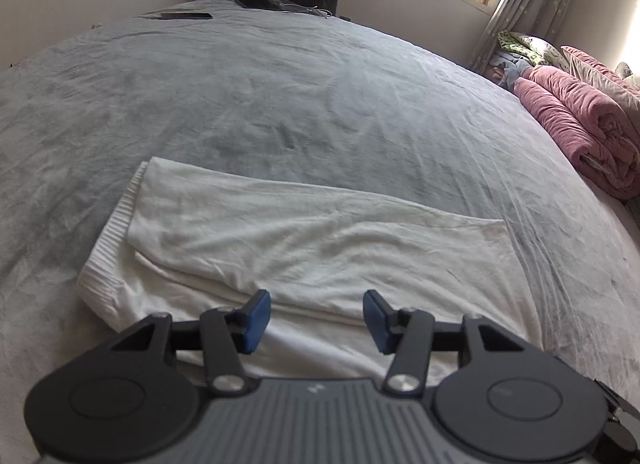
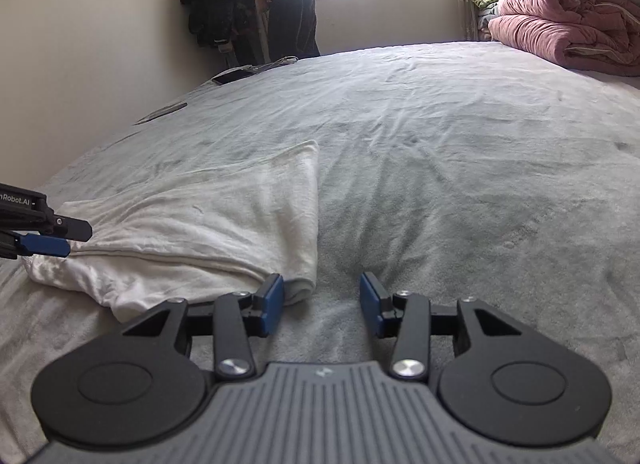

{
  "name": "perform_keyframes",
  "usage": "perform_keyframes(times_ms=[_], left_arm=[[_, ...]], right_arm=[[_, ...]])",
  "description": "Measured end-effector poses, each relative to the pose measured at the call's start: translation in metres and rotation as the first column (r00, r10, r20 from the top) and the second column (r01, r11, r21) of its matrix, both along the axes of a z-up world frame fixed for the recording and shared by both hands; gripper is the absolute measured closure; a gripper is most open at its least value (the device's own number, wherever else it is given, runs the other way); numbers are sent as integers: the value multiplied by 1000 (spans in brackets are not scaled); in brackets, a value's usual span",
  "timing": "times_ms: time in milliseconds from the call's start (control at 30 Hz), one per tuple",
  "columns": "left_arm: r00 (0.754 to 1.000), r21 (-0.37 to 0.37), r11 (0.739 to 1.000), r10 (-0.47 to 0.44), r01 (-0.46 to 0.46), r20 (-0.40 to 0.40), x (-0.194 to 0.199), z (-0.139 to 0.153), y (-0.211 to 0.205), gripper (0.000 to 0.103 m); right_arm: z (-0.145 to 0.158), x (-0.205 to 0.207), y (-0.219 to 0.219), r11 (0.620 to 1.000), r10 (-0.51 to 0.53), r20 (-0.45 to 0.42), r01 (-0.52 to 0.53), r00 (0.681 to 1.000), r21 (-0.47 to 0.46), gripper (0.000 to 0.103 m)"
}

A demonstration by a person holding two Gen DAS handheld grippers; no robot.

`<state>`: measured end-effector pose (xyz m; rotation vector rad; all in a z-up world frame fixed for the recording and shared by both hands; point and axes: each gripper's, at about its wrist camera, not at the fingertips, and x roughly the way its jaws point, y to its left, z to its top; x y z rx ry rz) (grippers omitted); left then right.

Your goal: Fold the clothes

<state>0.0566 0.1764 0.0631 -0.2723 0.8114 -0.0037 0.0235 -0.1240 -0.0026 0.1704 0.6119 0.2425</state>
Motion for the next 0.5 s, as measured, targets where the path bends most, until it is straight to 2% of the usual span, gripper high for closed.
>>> perform_keyframes(times_ms=[133, 267, 400, 467, 500], left_arm=[[1000, 7, 1000, -3, 3, -18, 3, 1, -1, 51], [999, -31, 999, 10, -11, -31, 6, 2, 5, 50], [999, -54, 998, 14, -16, -41, 11, 2, 6, 50], [999, -59, 998, 10, -12, -46, 14, 1, 5, 50], [999, -60, 998, 5, -8, -49, 15, 1, 5, 50]], right_arm=[[11, 7, 0, 1000, 14, -25, -14, 1000, 2, 54], [33, 20, 3, 1000, 21, 27, -21, 999, 9, 54], [49, 45, 18, 997, 74, 25, -74, 997, 21, 55], [52, 60, 30, 993, 113, 12, -113, 994, 15, 57], [53, 68, 35, 992, 125, 6, -125, 992, 6, 62]])
